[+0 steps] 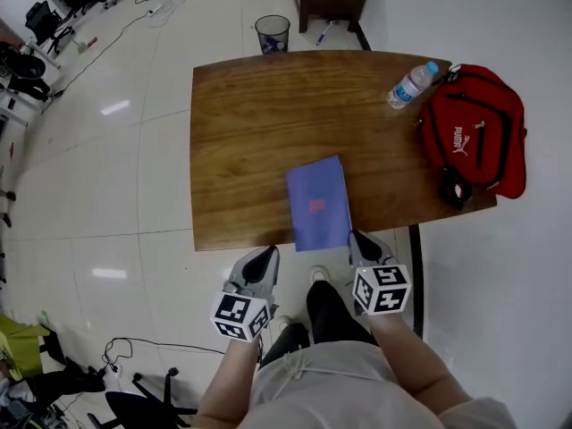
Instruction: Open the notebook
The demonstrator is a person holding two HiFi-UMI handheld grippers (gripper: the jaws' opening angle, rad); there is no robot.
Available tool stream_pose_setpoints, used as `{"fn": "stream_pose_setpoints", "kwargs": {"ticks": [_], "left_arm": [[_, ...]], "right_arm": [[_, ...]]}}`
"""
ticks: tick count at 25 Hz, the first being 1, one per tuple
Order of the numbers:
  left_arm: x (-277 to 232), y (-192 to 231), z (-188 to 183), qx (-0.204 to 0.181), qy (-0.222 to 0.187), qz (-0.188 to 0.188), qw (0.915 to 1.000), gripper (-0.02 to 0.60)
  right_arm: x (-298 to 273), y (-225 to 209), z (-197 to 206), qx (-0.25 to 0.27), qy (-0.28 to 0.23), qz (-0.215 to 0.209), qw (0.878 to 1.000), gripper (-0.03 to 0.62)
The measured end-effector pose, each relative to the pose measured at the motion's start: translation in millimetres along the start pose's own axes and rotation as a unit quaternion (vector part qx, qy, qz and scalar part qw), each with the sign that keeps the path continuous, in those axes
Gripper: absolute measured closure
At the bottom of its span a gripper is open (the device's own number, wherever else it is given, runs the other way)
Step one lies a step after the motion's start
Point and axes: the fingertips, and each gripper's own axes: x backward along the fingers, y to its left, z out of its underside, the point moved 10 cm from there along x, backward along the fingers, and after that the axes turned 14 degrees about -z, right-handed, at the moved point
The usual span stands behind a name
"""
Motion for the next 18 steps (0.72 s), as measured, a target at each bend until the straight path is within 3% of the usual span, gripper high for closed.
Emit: {"fn": "stream_pose_setpoints", "kwargs": {"ticks": [9,18], "left_arm": [[84,44,-13,-0.006,-0.056,-0.076,0.9955,0.575],[173,76,8,0.032,-0.057,-0.158,0.9853,0.575]], "right_arm": [[-12,94,-35,0.053,-0.051,-0.095,0.993,0.582],[-46,178,-20,0.101,-0.018,-0.163,0.981,0.568]]}}
